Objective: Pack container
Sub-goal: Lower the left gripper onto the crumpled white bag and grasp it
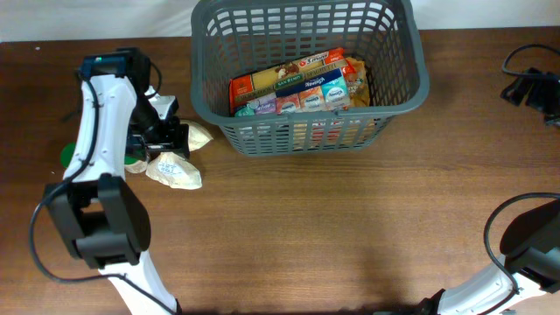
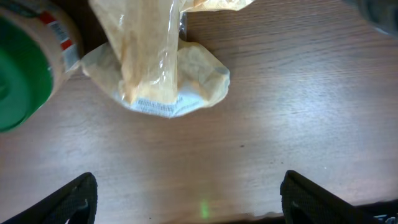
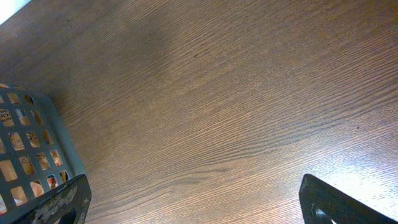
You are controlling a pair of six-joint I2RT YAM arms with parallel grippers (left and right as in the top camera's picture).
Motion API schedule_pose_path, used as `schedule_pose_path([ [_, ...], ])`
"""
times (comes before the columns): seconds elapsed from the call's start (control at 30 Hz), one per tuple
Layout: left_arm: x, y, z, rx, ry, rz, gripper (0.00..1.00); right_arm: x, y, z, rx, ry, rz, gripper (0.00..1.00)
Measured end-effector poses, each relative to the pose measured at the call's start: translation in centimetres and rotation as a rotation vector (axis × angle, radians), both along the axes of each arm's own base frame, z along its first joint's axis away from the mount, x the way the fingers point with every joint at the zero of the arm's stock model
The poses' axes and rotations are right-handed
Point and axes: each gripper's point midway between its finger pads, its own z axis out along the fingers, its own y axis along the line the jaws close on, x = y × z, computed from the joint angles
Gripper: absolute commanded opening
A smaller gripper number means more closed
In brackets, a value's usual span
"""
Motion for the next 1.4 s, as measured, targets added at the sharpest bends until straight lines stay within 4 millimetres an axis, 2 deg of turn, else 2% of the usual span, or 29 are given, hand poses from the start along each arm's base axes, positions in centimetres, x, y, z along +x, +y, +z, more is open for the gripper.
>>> schedule_pose_path([
  [0.47,2.0,-1.7,-6.5,0.014,0.075,-0.051,0.72,0.0,0.0,0.0,0.001,-0.001,0.001,0.99],
  [0.8,2.9,-0.2,-8.5,0.107,0.079,-0.014,0.72,0.0,0.0,0.0,0.001,-0.001,0.000,0.99],
  [0.9,3.0,0.1,-8.9,0.129,0.081,-0.007,0.68,0.0,0.0,0.0,0.001,-0.001,0.000,0.99],
  [1.0,3.2,0.5,-9.1,0.149,0.075,-0.005,0.69,0.0,0.0,0.0,0.001,-0.001,0.001,0.99],
  [1.27,4.9,1.3,-10.1,0.190,0.016,0.000,0.69,0.0,0.0,0.0,0.001,-0.001,0.000,0.99],
  [1.37,5.0,1.6,-10.5,0.200,0.019,0.000,0.68,0.0,0.0,0.0,0.001,-0.001,0.000,0.99],
  [1.4,5.1,1.6,-10.6,0.205,0.020,-0.001,0.62,0.0,0.0,0.0,0.001,-0.001,0.000,0.99],
])
